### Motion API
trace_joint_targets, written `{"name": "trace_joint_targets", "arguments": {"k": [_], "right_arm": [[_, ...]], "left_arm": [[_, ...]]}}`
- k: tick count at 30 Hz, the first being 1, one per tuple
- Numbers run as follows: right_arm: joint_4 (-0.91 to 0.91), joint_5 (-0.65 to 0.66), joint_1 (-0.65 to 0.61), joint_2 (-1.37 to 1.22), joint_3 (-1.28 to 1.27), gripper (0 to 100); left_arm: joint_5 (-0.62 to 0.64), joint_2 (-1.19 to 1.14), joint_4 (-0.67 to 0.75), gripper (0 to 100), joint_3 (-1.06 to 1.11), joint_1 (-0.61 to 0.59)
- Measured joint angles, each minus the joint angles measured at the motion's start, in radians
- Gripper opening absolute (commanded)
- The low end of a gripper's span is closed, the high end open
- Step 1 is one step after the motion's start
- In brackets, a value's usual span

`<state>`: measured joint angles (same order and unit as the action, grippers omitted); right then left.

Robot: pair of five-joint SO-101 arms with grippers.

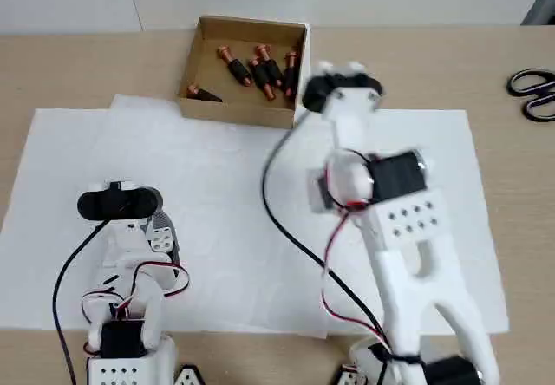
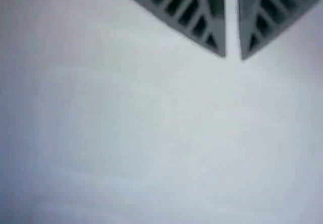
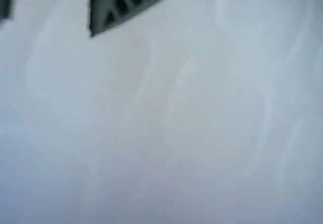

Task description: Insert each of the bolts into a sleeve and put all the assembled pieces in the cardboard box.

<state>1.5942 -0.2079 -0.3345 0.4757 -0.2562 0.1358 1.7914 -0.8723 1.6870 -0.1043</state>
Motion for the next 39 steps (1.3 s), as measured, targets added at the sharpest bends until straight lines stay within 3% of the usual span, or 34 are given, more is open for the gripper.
{"name": "trace_joint_targets", "arguments": {"k": [8,16,24,31,39], "right_arm": [[0.0,-0.075,0.029,0.247,-0.385,0.6],[-0.17,-0.071,0.143,0.735,-0.649,0.4],[-0.448,0.14,0.272,1.283,-1.051,0.4],[-0.468,0.157,0.397,1.303,-1.204,0.4],[-0.476,0.157,0.411,1.323,-1.375,0.4]], "left_arm": [[0.0,0.0,0.0,1,0.0,0.0],[0.0,0.0,0.0,1,0.0,0.0],[0.0,0.0,0.0,1,0.0,0.0],[0.0,0.0,0.0,1,0.0,0.0],[0.0,0.0,0.0,1,0.0,0.0]]}}
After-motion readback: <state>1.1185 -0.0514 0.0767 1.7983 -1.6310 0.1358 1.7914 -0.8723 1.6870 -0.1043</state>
